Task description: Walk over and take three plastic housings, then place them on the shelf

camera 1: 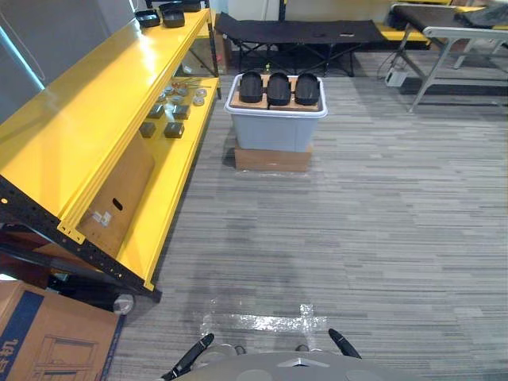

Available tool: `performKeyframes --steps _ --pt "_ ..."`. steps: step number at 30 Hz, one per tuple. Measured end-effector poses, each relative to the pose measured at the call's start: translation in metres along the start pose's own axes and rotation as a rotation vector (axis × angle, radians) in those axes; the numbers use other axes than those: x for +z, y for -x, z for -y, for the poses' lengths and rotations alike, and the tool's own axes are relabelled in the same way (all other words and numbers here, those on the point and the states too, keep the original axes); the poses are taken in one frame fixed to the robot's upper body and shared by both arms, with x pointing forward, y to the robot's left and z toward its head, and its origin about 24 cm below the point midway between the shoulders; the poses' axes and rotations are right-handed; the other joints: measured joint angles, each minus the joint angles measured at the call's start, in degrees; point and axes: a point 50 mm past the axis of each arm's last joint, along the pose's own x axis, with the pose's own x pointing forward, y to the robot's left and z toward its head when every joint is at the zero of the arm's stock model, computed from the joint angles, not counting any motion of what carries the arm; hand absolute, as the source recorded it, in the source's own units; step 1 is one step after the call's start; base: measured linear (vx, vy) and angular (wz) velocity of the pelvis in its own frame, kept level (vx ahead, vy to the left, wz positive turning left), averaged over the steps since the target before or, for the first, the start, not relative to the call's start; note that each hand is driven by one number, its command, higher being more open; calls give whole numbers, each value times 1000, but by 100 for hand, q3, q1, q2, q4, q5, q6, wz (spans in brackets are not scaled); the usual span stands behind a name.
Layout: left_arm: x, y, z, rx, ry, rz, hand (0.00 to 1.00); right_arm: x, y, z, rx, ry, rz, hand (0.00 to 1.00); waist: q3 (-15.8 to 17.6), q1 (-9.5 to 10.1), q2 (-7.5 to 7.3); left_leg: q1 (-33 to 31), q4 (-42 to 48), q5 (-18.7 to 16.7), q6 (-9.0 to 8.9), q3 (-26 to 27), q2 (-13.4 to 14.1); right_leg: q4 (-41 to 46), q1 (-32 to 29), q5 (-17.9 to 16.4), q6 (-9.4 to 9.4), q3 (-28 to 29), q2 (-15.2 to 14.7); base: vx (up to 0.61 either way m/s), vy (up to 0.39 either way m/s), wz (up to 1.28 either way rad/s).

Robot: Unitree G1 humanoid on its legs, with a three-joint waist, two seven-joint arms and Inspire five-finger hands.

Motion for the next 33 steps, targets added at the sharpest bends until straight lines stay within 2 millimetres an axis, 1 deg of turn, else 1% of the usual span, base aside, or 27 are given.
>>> performKeyframes --steps 3,4,6,9,11,12,14,15,17,20,21,22,23,24,25,26,27,28,29,30,31,32,33 --pt "6 0 2 -6 -4 26 100 0 -1 -2 2 3 4 100 -17 -11 -45 239 -317 131 29 -4 -56 -102 137 -3 9 -19 4 68 33 1" --pt "11 -1 5 -12 -15 36 100 1 -1 -4 5 4 11 100 -14 -16 -51 302 -481 252 85 -9 -88 -114 130 -2 33 -47 -6 55 29 0" --pt "10 -1 6 -18 -14 35 100 1 -1 -4 4 -12 21 100 -2 -12 -74 400 -638 322 89 -8 -107 -120 142 -10 59 -61 -5 54 27 1" --pt "10 -1 3 -4 -10 39 100 0 -2 -7 5 13 38 100 5 -15 -158 471 -713 349 93 -16 -118 -121 176 -20 83 -110 -4 33 15 4" --pt "10 -1 3 0 -11 46 100 3 -2 -10 12 16 98 100 17 -13 -175 542 -758 350 92 -29 -132 -119 242 -31 129 -144 -17 0 14 6" --pt "10 -1 3 1 -10 50 100 5 -2 -13 21 14 116 100 18 -12 -175 556 -784 354 89 -26 -137 -121 239 -33 132 -139 -19 -21 15 -3" --pt "11 -1 3 13 -7 78 100 15 -2 -25 63 5 192 100 28 -21 -170 591 -837 378 86 8 -153 -122 230 -35 135 -117 -28 -43 8 -9" --pt "11 -1 3 14 -4 88 100 16 -2 -26 72 -9 205 100 31 -21 -167 600 -843 379 86 23 -154 -122 229 -35 135 -102 -29 -67 3 -12" --pt "14 -1 6 14 32 127 100 21 -2 -34 123 -38 246 100 36 -6 -160 608 -848 379 86 72 -158 -122 216 -35 135 -47 -29 -62 2 -10" --pt "19 0 12 -1 64 186 100 32 1 -45 183 -33 324 100 50 -8 -160 597 -854 379 91 102 -170 -65 150 -56 127 -2 -53 -63 7 -7" --pt "24 0 16 -13 64 215 100 38 3 -48 200 -32 359 100 98 -14 -191 556 -857 329 71 106 -191 275 -29 -247 182 -4 -130 -61 37 6" --pt "33 2 19 -24 45 249 100 44 5 -50 210 -31 387 100 135 -22 -240 481 -825 264 153 91 -248 876 -339 -527 336 -18 -308 -47 49 9" --pt "38 3 24 -38 38 267 100 47 6 -51 214 -29 403 100 175 -26 -260 437 -764 211 181 76 -267 1330 -557 -618 397 -2 -415 -40 66 7" --pt "47 4 32 -61 24 301 100 55 7 -57 228 -23 432 100 284 0 -269 321 -544 119 270 90 -279 2546 -1157 -659 384 41 -674 -46 87 1" --pt "56 6 40 -84 2 337 100 61 8 -65 256 -14 455 100 407 -16 -321 233 -242 -23 356 94 -288 3681 -1723 -444 275 63 -954 -48 94 -1" --pt "59 7 44 -99 -4 353 100 65 10 -70 272 -14 478 100 503 -15 -338 233 -68 -109 414 95 -282 4154 -1969 -314 170 104 -1055 -11 102 1" --pt "66 9 48 -112 -10 374 100 70 11 -74 293 -30 499 100 661 -9 -353 214 200 -258 441 110 -248 4617 -2204 -346 59 160 -1125 62 92 -4" --pt "70 11 49 -108 -10 391 100 74 12 -78 305 -31 512 100 739 -8 -399 231 432 -369 477 123 -155 4655 -2290 -515 -50 109 -1102 137 100 -5" --pt "70 11 49 -102 -11 391 100 76 13 -80 313 -27 519 100 752 -8 -400 296 533 -406 406 127 -63 4124 -2227 -613 37 -12 -967 161 77 -7" --pt "70 11 49 -100 -14 390 100 76 14 -81 319 -22 523 100 758 -8 -389 336 544 -431 381 134 -15 3717 -2169 -606 48 -51 -860 286 42 -9" --pt "71 11 52 -106 -22 388 100 78 15 -84 336 -8 529 100 780 -15 -353 405 543 -480 311 136 90 2462 -2044 -468 212 -112 -558 267 4 -8" --pt "72 11 53 -110 -28 388 100 77 15 -85 339 -4 528 100 784 -14 -346 415 542 -501 278 136 122 1872 -2004 -352 366 -144 -443 337 -33 -2" --pt "74 12 53 -116 -34 391 100 75 14 -84 338 0 523 100 783 -12 -375 448 534 -550 203 145 106 923 -1968 -91 482 -158 -341 170 -34 5"
